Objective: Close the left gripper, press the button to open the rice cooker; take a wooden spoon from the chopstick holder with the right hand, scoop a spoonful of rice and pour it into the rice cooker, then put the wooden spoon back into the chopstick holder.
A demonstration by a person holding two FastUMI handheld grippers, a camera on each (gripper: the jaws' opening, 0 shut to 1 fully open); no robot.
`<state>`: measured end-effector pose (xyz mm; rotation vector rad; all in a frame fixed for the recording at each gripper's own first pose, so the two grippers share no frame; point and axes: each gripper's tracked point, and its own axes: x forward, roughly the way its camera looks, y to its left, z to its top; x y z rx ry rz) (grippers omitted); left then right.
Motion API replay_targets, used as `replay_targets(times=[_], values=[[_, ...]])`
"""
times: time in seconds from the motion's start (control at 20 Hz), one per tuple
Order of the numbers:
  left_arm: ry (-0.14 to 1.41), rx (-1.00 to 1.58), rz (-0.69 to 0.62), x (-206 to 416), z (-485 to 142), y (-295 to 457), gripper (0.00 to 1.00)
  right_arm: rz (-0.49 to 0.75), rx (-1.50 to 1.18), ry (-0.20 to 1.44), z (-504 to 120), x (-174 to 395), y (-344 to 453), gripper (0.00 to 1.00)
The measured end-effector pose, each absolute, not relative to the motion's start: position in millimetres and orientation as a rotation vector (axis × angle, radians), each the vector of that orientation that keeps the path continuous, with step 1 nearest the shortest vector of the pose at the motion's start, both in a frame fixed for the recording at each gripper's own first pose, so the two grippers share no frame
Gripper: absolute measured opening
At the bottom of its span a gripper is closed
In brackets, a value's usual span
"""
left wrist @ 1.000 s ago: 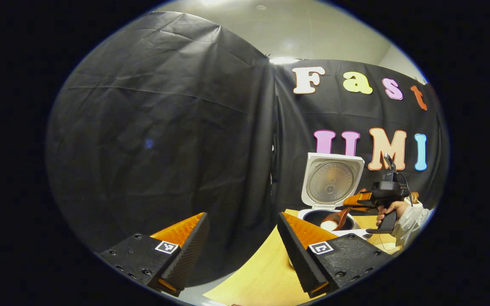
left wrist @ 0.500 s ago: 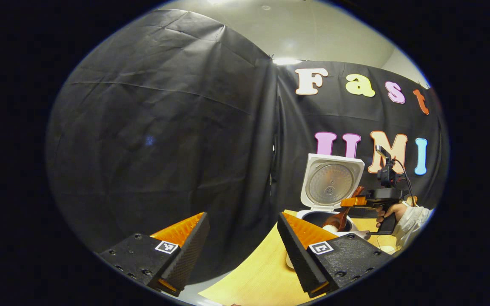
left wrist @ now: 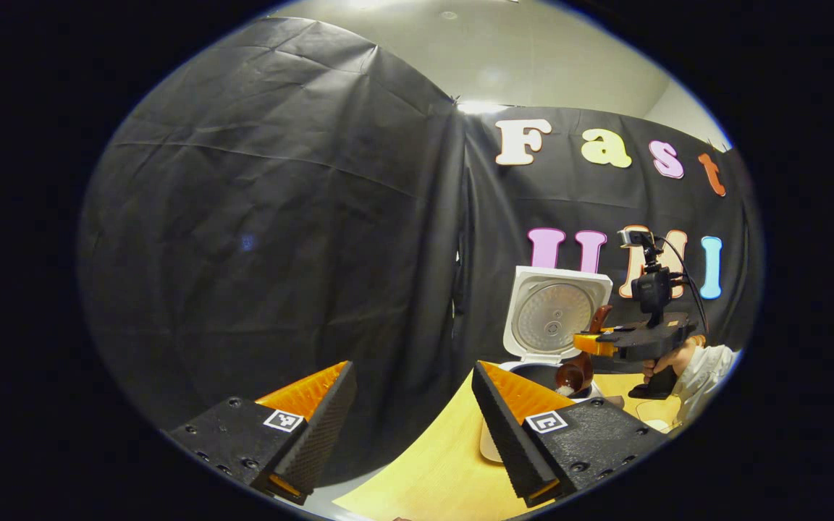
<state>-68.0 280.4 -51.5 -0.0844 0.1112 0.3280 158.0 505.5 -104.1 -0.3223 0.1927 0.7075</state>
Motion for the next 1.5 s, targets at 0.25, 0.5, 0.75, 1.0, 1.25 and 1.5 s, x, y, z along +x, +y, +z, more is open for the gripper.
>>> replay_targets(times=[0.25, 0.5, 0.75, 1.0, 1.25, 1.5], values=[[0.092, -0.071, 0.308, -67, -48, 276, 0.92, 0.728, -0.473, 0.053, -85, 144, 509, 0.16], [0.071, -0.065, 0.271, -66, -35, 268, 0.92, 0.741, -0.427, 0.062, -68, 137, 498, 0.17], [0.057, -0.074, 0.209, -27, -30, 231, 0.93, 0.708, -0.239, 0.132, -41, 140, 453, 0.17], [0.045, -0.083, 0.141, -12, -26, 198, 0.93, 0.626, -0.192, 0.147, -28, 146, 384, 0.17], [0.027, -0.08, 0.081, 6, -14, 161, 0.93, 0.538, -0.14, 0.182, -28, 155, 311, 0.17], [0.011, -0.076, 0.032, 20, -5, 127, 0.94, 0.43, -0.1, 0.193, -21, 163, 234, 0.17]])
